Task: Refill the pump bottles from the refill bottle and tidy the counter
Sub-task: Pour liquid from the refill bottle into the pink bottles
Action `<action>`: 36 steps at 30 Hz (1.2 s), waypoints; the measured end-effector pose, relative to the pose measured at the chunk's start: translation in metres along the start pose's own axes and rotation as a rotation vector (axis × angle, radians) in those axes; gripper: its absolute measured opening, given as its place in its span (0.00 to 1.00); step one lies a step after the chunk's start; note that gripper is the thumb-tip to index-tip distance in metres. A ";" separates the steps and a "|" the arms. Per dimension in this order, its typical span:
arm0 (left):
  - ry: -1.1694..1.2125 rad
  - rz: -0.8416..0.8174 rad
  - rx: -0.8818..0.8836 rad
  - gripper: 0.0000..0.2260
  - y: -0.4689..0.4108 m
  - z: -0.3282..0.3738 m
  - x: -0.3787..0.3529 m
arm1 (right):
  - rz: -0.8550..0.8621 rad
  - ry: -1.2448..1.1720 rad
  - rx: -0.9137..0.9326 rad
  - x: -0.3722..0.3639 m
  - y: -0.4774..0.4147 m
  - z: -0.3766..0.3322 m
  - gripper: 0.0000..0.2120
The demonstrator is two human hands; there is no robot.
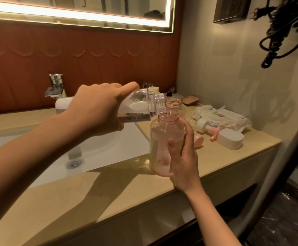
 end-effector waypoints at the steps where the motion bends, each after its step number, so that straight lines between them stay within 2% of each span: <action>1: -0.003 -0.002 0.000 0.36 0.000 0.000 0.000 | -0.001 -0.001 0.003 0.000 0.000 0.000 0.36; 36: 0.005 -0.001 -0.009 0.37 -0.002 -0.001 -0.002 | 0.006 -0.001 0.017 0.000 0.000 -0.003 0.36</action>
Point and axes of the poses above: each hand's wrist, its own y-axis away from the middle knuckle, its own x-axis out of the back of the hand, z = x × y, the point moved 7 cm from there along -y, towards the middle knuckle, and after that the axes turned 14 degrees about -z, right-handed, at the moved point
